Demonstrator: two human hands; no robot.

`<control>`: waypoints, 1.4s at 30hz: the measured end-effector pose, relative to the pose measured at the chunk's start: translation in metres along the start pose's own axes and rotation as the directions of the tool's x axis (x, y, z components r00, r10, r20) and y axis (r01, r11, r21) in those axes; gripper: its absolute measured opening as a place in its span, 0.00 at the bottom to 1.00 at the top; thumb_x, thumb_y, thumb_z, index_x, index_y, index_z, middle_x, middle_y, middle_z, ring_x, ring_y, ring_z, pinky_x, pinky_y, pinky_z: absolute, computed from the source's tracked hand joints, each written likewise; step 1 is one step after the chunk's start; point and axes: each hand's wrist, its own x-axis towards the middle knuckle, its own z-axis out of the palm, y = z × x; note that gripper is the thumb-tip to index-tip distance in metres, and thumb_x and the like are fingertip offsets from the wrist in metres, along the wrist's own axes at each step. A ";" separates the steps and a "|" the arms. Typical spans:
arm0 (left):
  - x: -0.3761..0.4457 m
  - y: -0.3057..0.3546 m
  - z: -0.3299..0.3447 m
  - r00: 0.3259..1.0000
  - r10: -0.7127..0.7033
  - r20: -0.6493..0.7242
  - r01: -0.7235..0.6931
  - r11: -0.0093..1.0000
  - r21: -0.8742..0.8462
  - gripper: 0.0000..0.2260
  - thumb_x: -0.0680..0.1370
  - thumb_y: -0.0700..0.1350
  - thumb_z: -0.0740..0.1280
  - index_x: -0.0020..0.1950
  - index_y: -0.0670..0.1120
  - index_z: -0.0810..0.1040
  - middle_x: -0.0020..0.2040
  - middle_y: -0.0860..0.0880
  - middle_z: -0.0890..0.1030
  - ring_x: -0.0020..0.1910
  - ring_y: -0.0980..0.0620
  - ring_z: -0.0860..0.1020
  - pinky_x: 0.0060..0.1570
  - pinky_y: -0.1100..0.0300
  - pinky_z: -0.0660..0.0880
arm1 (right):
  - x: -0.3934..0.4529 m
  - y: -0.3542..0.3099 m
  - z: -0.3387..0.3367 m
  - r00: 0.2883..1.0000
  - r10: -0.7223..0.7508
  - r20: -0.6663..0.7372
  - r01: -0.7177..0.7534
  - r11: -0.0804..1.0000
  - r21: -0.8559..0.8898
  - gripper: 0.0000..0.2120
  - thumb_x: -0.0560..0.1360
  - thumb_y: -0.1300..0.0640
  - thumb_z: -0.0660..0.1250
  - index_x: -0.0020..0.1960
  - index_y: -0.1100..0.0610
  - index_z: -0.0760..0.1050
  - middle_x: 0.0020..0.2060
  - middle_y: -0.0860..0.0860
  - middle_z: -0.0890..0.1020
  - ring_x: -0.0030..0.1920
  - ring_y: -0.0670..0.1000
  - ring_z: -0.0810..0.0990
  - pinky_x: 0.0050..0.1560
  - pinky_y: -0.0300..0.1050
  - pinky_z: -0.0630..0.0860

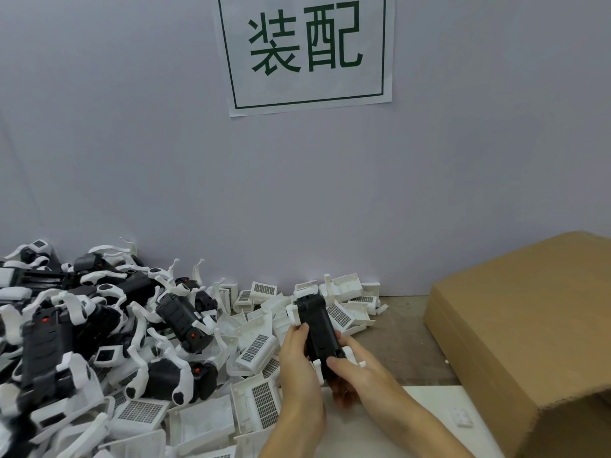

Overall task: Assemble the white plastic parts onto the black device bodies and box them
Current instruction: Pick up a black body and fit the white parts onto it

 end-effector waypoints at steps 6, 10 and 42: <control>0.001 -0.001 0.000 1.000 0.005 -0.001 -0.005 1.000 -0.005 0.18 0.81 0.52 0.61 0.57 0.39 0.82 0.57 0.34 0.81 0.47 0.41 0.76 0.42 0.53 0.70 | 0.002 0.003 -0.002 1.000 -0.009 0.017 0.009 1.000 -0.016 0.22 0.68 0.49 0.64 0.62 0.39 0.73 0.35 0.47 0.81 0.35 0.47 0.77 0.40 0.41 0.73; 0.002 -0.001 0.000 1.000 0.007 -0.013 -0.007 1.000 -0.007 0.19 0.81 0.51 0.60 0.59 0.38 0.81 0.55 0.34 0.82 0.47 0.41 0.76 0.41 0.53 0.70 | 0.002 0.005 -0.004 0.999 -0.004 0.042 0.004 1.000 -0.004 0.23 0.67 0.51 0.65 0.63 0.41 0.74 0.34 0.49 0.80 0.36 0.47 0.77 0.40 0.41 0.73; -0.005 0.007 0.004 0.998 0.048 0.031 -0.048 0.999 0.001 0.23 0.70 0.51 0.75 0.59 0.40 0.79 0.52 0.41 0.86 0.54 0.41 0.84 0.63 0.43 0.77 | -0.001 -0.008 -0.017 0.817 -0.290 -0.498 0.261 0.957 -0.129 0.15 0.79 0.67 0.63 0.50 0.50 0.83 0.44 0.46 0.85 0.49 0.44 0.81 0.46 0.39 0.72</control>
